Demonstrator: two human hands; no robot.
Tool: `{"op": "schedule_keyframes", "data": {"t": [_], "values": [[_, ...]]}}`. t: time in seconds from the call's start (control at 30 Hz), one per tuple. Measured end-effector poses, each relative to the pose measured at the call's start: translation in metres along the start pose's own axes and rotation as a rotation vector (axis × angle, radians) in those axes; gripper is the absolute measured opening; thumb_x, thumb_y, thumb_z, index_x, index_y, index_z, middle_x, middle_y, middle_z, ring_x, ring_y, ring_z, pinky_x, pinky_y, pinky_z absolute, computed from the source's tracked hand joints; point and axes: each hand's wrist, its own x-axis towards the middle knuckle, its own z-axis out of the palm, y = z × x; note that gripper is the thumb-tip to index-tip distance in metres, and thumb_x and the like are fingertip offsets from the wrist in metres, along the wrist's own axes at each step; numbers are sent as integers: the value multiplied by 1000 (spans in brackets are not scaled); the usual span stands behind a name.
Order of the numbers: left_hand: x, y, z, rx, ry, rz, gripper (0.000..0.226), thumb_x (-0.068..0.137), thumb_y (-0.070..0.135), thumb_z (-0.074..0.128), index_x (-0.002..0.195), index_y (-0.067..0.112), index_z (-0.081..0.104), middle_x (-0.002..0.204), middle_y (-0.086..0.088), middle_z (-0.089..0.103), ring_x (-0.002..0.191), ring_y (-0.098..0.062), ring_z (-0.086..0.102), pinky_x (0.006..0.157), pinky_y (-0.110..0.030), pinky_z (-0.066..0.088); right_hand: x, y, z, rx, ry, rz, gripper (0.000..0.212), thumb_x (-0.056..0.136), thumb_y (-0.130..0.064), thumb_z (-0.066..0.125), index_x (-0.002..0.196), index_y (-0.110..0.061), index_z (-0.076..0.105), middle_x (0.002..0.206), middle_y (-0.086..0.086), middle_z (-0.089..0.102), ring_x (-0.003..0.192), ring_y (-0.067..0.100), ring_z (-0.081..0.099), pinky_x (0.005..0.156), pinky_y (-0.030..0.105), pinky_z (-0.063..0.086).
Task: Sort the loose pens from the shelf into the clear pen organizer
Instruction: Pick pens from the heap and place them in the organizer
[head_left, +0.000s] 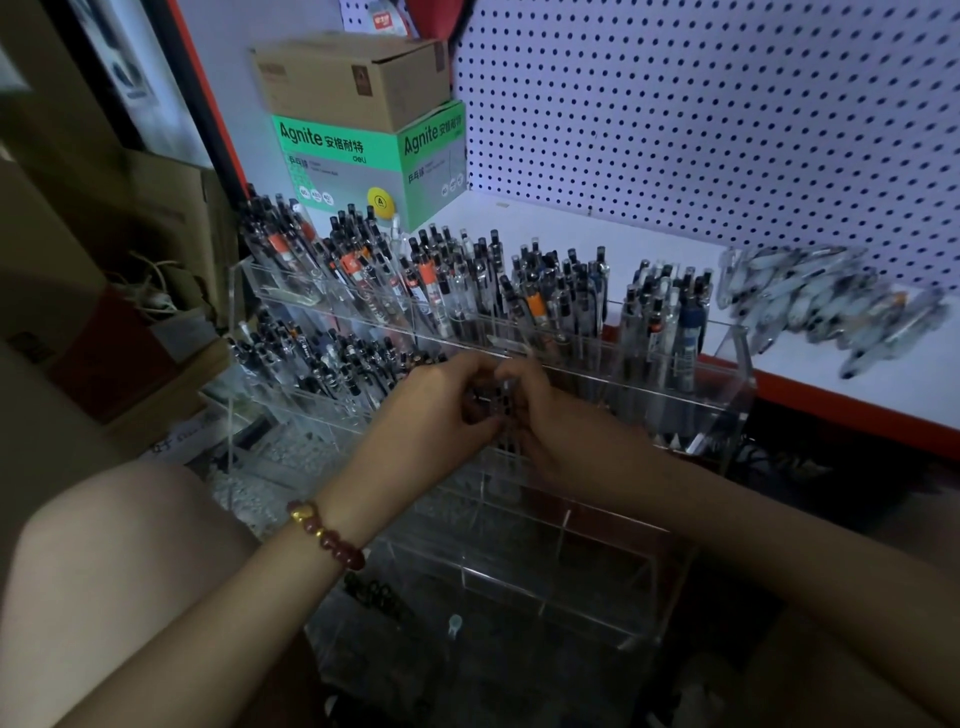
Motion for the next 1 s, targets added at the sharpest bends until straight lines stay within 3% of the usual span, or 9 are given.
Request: {"op": "schedule_keyframes", "data": {"t": [0.17, 0.33, 0.43, 0.53, 0.63, 0.73, 0.87, 0.93, 1.0], "values": [[0, -3, 7, 45, 32, 27, 40, 74, 5, 74, 109, 19, 61, 94, -2, 70, 87, -20, 67, 73, -42, 55, 2, 6, 0, 140, -47, -47, 55, 89, 2, 49, 138, -13, 32, 133, 9, 43, 106, 22, 54, 84, 43, 48], [-1, 0, 8, 111, 52, 35, 32, 76, 10, 74, 103, 18, 62, 92, -2, 69, 86, -21, 65, 71, -42, 54, -2, 6, -1, 73, -28, -15, 52, 91, -4, 49, 139, -18, 33, 138, 2, 40, 97, 21, 56, 71, 38, 47], [0, -2, 8, 112, 37, 33, 29, 75, 9, 75, 99, 18, 61, 89, -1, 69, 84, -20, 65, 70, -42, 54, -6, 4, -6, -1, 51, -18, 38, 95, -15, 49, 131, -23, 40, 115, -8, 55, 72, 4, 48, 54, 22, 34], [-1, -2, 3, 161, 22, 42, 29, 77, 21, 75, 101, 20, 60, 89, 1, 69, 83, -19, 67, 70, -40, 55, -12, -4, -19, -31, 211, -105, 23, 94, -24, 46, 116, -21, 54, 75, -23, 44, 53, -5, 41, 47, 11, 29], [1, 8, -15, 346, 151, 127, 26, 85, 46, 62, 96, 23, 60, 80, 5, 69, 71, -16, 67, 59, -35, 55, -15, -7, -41, -48, 431, -269, 19, 93, -17, 46, 96, -12, 64, 74, -15, 56, 43, 0, 39, 41, 13, 32], [12, 33, -39, 346, 314, 236, 31, 87, 52, 49, 83, 24, 62, 65, 9, 66, 56, -13, 63, 48, -26, 50, -15, 1, -75, -44, 725, -331, 22, 90, -4, 45, 82, -4, 65, 58, 0, 56, 40, 2, 36, 36, 16, 28], [41, 69, -55, 261, 343, 320, 33, 90, 49, 42, 78, 25, 61, 57, 10, 60, 51, -14, 59, 48, -30, 48, -14, 41, -129, 61, 918, -7, 20, 93, -10, 42, 90, -10, 61, 50, 3, 41, 41, 8, 29, 44, 22, 22], [60, 85, -55, 264, 337, 339, 29, 89, 46, 44, 75, 26, 59, 55, 10, 57, 52, -16, 57, 49, -29, 45, -9, 78, -152, 80, 784, 230, 20, 98, -10, 41, 95, -17, 60, 59, 7, 46, 45, 11, 30, 49, 26, 26], [80, 99, -49, 227, 302, 343, 26, 88, 43, 45, 73, 25, 57, 56, 9, 58, 55, -17, 57, 52, -32, 45, -7, 122, -167, 116, 573, 420, 23, 101, -7, 40, 101, -18, 60, 81, 13, 56, 53, 19, 39, 58, 34, 35]]}}
